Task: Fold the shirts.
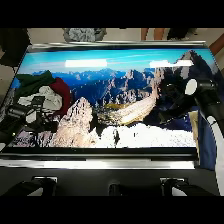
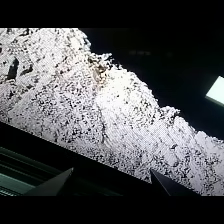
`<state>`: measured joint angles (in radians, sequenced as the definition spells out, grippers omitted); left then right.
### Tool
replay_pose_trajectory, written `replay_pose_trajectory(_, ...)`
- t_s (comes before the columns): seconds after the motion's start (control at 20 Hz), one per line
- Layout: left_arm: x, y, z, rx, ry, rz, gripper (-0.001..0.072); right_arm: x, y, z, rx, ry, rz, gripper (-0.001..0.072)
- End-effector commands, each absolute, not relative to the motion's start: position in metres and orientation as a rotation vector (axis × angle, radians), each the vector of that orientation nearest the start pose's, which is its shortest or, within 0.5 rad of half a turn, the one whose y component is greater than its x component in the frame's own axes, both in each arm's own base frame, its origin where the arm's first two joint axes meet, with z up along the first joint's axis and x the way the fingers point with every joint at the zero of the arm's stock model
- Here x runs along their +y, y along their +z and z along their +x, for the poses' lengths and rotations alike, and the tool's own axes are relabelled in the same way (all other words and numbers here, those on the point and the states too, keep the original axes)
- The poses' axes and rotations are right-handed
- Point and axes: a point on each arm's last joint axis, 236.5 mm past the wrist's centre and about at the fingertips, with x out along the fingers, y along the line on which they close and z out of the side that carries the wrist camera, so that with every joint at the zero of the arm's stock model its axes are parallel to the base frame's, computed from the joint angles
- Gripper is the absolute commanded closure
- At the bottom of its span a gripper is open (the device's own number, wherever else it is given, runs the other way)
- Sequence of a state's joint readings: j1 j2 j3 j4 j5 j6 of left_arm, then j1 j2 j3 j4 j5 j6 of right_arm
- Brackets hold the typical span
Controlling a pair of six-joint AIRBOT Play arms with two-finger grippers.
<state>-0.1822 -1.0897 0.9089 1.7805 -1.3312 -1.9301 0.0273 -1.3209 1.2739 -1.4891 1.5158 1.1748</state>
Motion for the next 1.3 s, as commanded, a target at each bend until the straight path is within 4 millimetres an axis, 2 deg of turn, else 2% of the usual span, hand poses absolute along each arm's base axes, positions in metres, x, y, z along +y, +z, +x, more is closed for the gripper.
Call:
replay_pose_trajectory(0.0,-0.002,-0.015,0.279,1.452,0.244,0.039,0.0034,0.028,0.018,0.328,1.523,0.39,-0.266,0.0143)
replay_pose_trajectory(0.75,-0.002,-0.015,0.279,1.451,0.243,0.038,0.0034,0.028,0.018,0.328,1.521,0.39,-0.266,0.0141)
replay_pose_trajectory(0.9,-0.005,-0.015,0.291,1.404,0.226,0.032,0.0034,0.019,0.018,0.343,1.47,0.35,-0.311,0.0142)
replay_pose_trajectory(1.1,-0.005,-0.016,0.292,1.406,0.226,0.032,0.0034,0.019,0.02,0.362,1.388,0.333,-0.322,0.0142)
replay_pose_trajectory(1.25,-0.011,-0.016,0.301,1.371,0.211,0.008,0.0034,0.02,0.023,0.377,1.324,0.321,-0.324,0.0141)
